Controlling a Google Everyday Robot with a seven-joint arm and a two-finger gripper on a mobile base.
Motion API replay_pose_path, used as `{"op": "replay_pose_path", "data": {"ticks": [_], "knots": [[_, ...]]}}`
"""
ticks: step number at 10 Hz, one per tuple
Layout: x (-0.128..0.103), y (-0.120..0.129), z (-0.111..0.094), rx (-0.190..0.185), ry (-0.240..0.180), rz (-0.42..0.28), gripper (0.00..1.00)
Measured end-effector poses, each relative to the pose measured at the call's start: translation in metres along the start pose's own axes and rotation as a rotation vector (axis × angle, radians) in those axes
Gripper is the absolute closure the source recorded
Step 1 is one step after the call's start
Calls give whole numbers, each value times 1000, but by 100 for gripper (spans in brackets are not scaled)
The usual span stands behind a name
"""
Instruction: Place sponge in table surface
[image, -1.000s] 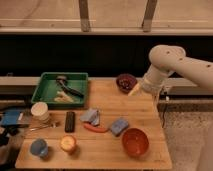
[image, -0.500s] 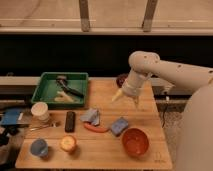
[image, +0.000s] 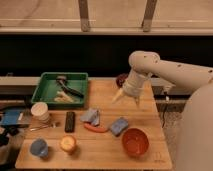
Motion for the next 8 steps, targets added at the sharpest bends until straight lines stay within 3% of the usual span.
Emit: {"op": "replay_pose_path", "data": {"ticks": [3,6,8], "knots": [[1,-4,39,31,67,6,20],[0,-6,93,33,144,20,20],[0,-4,112,29,180,22,20]]}}
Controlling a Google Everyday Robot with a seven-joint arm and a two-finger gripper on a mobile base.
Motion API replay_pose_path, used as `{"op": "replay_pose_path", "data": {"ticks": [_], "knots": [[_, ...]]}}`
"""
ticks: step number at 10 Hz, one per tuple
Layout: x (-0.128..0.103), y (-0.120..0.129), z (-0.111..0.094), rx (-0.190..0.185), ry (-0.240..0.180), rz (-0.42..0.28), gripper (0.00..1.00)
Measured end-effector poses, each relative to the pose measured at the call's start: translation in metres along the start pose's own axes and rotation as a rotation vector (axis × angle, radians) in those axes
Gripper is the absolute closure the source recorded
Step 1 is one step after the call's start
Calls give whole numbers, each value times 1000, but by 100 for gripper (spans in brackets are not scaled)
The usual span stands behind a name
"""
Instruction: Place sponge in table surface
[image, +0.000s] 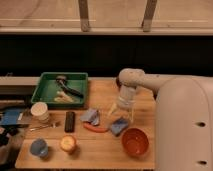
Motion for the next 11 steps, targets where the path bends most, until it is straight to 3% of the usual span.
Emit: {"op": "replay_pose_path", "data": {"ticks": [6,11], "knots": [[-9,-10,40,-11,73,33,24],[-9,-7,37,16,47,37,75]]}}
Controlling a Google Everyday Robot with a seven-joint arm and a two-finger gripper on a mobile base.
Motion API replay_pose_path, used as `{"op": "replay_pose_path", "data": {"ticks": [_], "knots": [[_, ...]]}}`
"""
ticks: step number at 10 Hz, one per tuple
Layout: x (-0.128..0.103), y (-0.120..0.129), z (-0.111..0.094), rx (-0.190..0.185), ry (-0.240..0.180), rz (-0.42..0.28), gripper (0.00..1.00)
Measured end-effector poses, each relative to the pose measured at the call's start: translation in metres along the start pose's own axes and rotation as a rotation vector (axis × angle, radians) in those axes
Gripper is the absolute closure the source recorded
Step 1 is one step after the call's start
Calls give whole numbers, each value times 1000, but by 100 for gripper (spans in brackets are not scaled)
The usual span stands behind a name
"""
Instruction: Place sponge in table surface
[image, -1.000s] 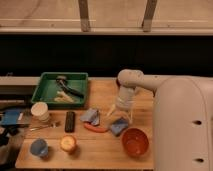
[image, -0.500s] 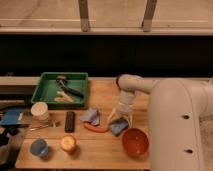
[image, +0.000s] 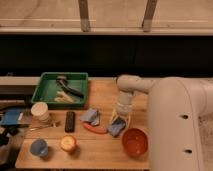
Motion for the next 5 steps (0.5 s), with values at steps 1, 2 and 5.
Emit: {"op": "replay_pose_path", "data": {"ticks": [1,2,5], "knots": [[0,1,-1,1,-4,-2,83],[0,4,-7,0,-17,-3,95],[-10,10,-38,-18,-66,1,100]]}}
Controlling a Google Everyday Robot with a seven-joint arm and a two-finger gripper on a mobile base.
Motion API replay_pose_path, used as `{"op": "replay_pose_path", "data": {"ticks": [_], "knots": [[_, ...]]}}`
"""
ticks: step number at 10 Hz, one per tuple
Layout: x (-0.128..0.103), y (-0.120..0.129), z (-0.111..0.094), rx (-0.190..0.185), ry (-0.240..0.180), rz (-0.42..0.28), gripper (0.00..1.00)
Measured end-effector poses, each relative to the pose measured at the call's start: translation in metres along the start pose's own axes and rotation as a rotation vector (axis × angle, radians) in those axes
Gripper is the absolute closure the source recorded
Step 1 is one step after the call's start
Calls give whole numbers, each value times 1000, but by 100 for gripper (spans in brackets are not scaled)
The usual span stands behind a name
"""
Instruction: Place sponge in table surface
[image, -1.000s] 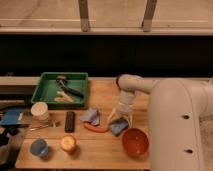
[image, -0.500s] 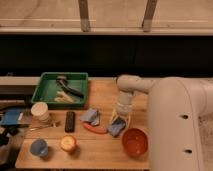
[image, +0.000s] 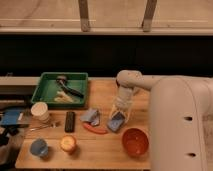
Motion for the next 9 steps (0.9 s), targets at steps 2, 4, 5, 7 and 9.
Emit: {"op": "replay_pose_path", "data": {"ticks": [2,4,5,7,9], "knots": [[-10,9,-35,-24,-53,-1,100],[-13,19,-83,-46,-131,-12,100],[-12,22,-103,-54,-166,-16,100],[-11,25,-143,-74,-253,-23,100],[-9,22,-157,-87,-284,-19,100]]}}
